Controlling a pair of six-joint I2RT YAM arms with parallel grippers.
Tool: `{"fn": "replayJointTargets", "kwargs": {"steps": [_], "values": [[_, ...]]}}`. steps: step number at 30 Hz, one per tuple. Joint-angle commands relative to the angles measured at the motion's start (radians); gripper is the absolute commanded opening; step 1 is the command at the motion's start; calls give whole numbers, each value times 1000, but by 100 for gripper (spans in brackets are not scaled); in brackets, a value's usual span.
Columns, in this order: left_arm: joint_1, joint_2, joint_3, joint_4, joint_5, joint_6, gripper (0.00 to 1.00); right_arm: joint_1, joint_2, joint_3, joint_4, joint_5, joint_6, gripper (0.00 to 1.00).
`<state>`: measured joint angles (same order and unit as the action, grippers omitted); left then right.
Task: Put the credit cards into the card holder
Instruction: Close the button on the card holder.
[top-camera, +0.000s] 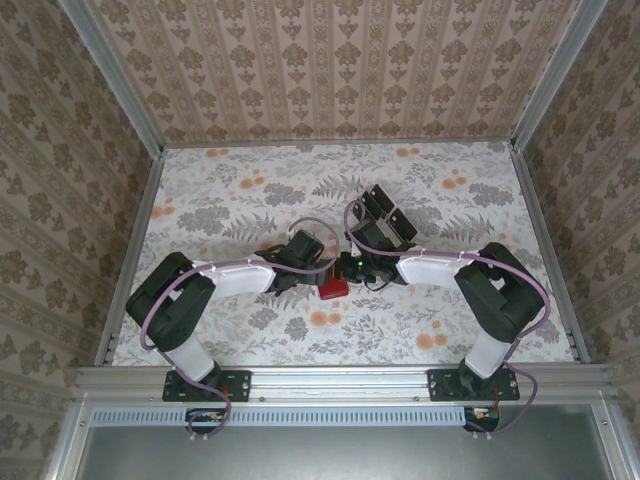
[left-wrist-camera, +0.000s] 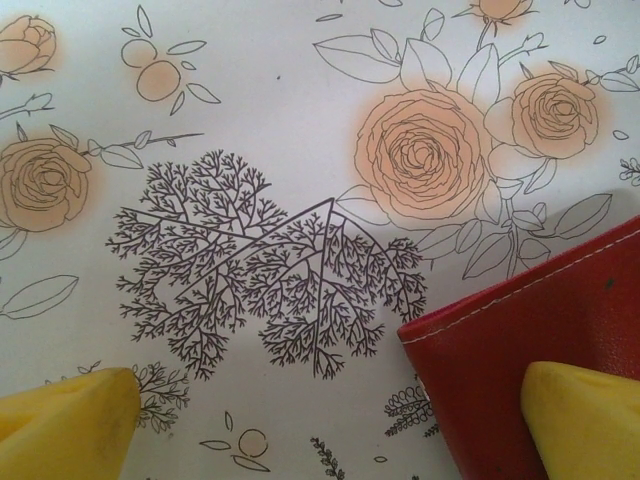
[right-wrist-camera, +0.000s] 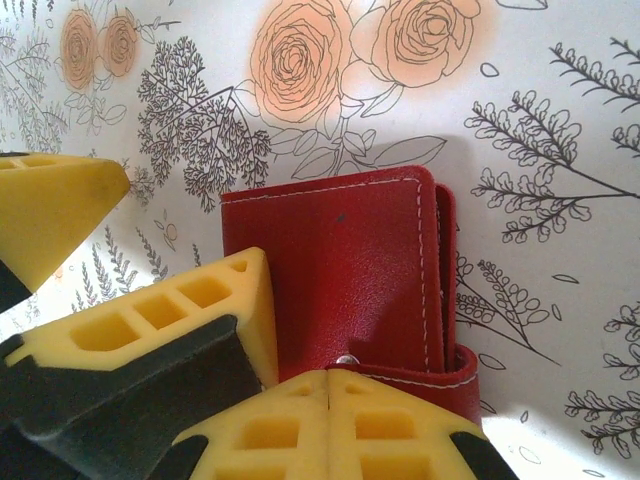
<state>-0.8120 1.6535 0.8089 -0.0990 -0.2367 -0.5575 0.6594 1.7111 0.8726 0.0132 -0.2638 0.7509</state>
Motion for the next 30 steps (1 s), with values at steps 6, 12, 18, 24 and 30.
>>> {"fn": "replayJointTargets", "kwargs": {"steps": [6,12,18,24,30], "values": [[6,1,-41,-56,-29,-12,100,6,-30,14,6,60,-5,0],[5,4,-44,-51,-25,-12,100,6,-38,21,-9,78,-16,0],[5,5,-43,-49,-25,-13,100,8,-8,23,7,61,-10,0],[6,9,-48,-46,-25,-12,100,13,19,32,15,52,-9,0],[6,9,-48,-42,-24,-13,100,22,44,46,15,48,-9,0]]}}
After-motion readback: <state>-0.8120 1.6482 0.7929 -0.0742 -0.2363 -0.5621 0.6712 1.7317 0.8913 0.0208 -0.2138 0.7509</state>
